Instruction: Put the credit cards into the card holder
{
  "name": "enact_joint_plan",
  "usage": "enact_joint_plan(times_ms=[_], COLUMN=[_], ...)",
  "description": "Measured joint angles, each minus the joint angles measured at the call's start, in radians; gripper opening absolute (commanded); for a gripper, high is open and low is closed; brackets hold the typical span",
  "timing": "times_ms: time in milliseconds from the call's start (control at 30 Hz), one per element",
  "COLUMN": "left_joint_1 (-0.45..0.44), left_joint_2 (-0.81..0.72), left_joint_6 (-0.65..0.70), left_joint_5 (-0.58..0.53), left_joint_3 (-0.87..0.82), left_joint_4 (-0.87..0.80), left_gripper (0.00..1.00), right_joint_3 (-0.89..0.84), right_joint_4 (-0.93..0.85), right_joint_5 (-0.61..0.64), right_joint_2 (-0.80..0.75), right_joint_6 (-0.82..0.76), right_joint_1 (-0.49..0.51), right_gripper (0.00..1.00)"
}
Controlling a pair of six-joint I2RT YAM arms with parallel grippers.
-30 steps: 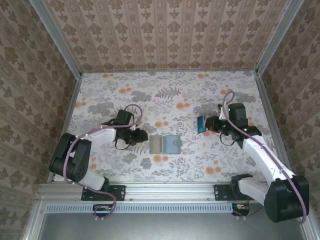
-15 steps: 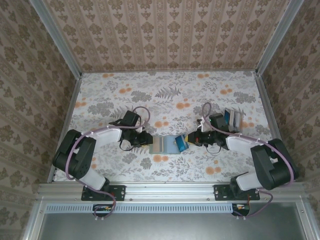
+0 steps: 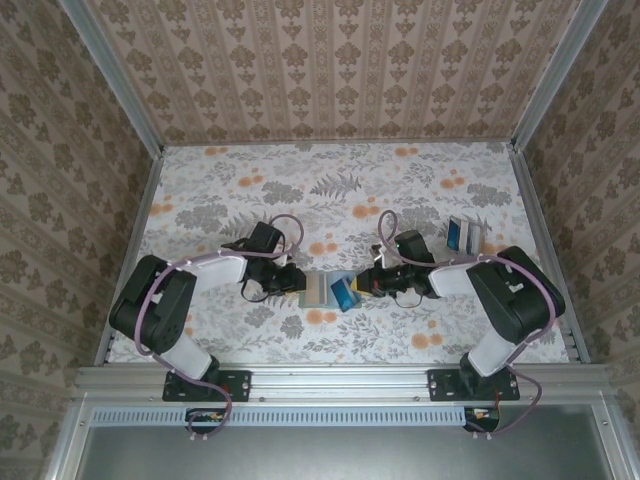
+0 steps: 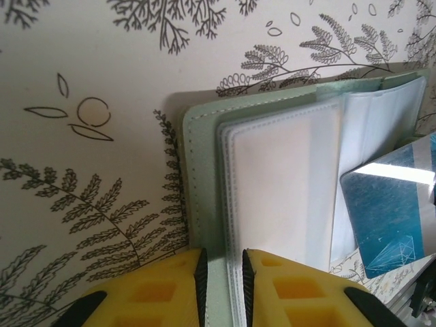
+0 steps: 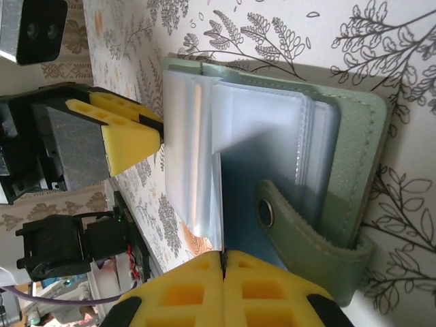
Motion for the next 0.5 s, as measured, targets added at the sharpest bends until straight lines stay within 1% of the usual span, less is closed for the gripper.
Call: enact_joint_plan(times_ms=[167,267,500], left_joint_1=[0.0,0.0,0.002], left_joint_2=[0.014,0.016,0.021], left_joint_6=[0.008,0.011,0.016], left_joint_5=[0.0,-0.004,-0.004], left_joint_3=[0.01,0.01,0.01], left_joint_4=[-0.003,-0.003,-0.002], left_gripper=[0.2,0.15,0.14], right_joint_3=[0.012,0.021,0.038], right_joint_4=[0.044,0.059,0.095], right_joint_5=[-0.011,-0.017,-0.023], right_joint_2=[0.019,0.025,0.077], right_joint_6=[0.022,0.03,0.052], right_joint_1=[0.003,0.003,0.008], right_gripper=[0.0,0.0,0.0])
